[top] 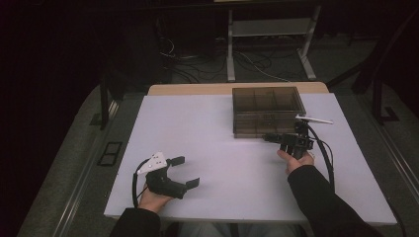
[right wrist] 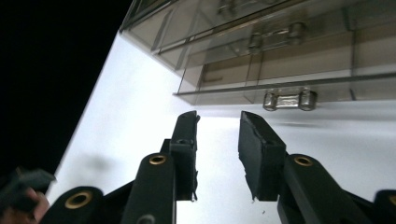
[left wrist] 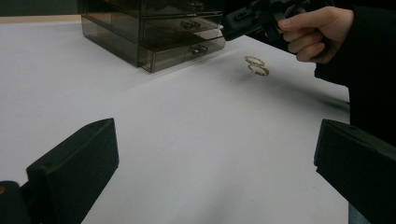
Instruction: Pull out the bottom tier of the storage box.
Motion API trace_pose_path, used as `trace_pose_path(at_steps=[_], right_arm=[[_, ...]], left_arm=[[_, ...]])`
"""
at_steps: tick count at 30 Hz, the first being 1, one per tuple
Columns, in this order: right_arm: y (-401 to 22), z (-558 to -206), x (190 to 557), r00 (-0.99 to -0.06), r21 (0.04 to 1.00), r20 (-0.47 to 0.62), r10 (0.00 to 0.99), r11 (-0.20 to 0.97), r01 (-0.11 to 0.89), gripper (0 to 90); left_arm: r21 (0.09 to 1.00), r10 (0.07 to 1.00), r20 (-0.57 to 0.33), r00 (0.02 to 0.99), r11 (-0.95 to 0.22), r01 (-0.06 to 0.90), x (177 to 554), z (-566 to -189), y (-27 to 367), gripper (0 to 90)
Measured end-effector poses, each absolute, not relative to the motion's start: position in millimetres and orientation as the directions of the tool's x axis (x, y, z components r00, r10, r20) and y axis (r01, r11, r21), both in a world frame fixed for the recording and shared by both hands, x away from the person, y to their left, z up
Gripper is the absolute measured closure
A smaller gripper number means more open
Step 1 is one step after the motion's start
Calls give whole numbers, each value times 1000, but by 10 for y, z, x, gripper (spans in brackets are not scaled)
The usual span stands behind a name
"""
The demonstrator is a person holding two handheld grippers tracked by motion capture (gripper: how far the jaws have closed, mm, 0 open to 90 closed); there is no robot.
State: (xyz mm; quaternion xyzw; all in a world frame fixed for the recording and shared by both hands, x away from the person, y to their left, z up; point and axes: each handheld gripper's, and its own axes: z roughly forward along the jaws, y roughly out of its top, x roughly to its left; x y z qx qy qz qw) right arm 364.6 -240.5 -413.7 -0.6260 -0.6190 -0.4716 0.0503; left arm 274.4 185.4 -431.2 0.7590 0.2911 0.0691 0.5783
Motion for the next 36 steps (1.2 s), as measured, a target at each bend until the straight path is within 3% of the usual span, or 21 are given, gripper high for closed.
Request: trace_pose_path(at_steps=[9, 14, 22, 25, 31, 36], right_arm=[[-2324, -3969, 3739, -398, 604, 466, 790, 44, 796, 563], [-2250, -3906, 3777, -501, 601, 359, 788, 215, 769, 409], [-2171, -3789, 3830, -651, 615, 261, 713, 397, 681, 173], [-2134, -3757, 3829, -694, 613, 177, 698, 474, 633, 93], [-2122, -3737, 3865, -763, 578, 139, 632, 574, 580, 92], [-2146, -3742, 3902, -799, 599, 137, 586, 593, 538, 93]], left_arm=[[919, 523, -228, 821, -164, 360, 2739, -4308, 1855, 0], [918, 522, -226, 822, -167, 359, 2740, -4308, 1855, 0], [918, 519, -227, 824, -169, 360, 2738, -4310, 1849, 0], [918, 517, -226, 825, -170, 358, 2735, -4308, 1848, 0], [918, 516, -227, 826, -170, 359, 2736, -4309, 1847, 0], [918, 516, -227, 826, -170, 359, 2735, -4309, 1846, 0]])
